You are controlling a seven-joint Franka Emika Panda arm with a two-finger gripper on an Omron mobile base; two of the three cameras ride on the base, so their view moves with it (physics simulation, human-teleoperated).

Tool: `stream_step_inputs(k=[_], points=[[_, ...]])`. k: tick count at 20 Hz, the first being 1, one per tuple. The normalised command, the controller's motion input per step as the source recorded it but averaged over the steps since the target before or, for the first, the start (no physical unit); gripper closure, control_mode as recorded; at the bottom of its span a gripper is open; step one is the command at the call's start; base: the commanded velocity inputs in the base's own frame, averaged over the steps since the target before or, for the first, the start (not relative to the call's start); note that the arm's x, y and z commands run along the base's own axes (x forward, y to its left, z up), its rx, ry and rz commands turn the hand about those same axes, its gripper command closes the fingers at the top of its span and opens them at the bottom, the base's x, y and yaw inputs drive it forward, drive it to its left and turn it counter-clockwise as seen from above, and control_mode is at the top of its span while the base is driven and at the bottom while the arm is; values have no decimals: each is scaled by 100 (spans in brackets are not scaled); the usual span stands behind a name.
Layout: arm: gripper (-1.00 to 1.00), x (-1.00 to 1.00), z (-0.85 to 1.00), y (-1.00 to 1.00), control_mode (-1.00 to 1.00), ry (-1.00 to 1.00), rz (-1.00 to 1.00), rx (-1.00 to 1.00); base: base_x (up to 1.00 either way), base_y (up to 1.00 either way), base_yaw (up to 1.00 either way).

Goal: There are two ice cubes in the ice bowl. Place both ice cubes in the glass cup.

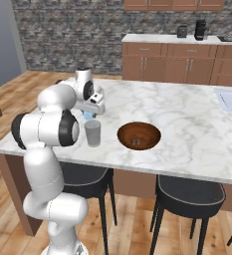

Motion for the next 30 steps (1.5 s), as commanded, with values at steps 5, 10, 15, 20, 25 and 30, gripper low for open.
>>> stream_step_inputs(k=[5,10,15,20,25,30], points=[[100,-17,-22,-5,-100,0,1,-2,0,0,0],[100,0,-11,0,-100,0,2,0,0,0,0],[100,13,-2,0,-100,0,1,0,0,0,0],[100,23,-2,0,-100,0,0,0,0,0,0],[100,26,-6,0,-100,0,0,0,0,0,0],[100,13,-20,0,-100,0,1,0,0,0,0]])
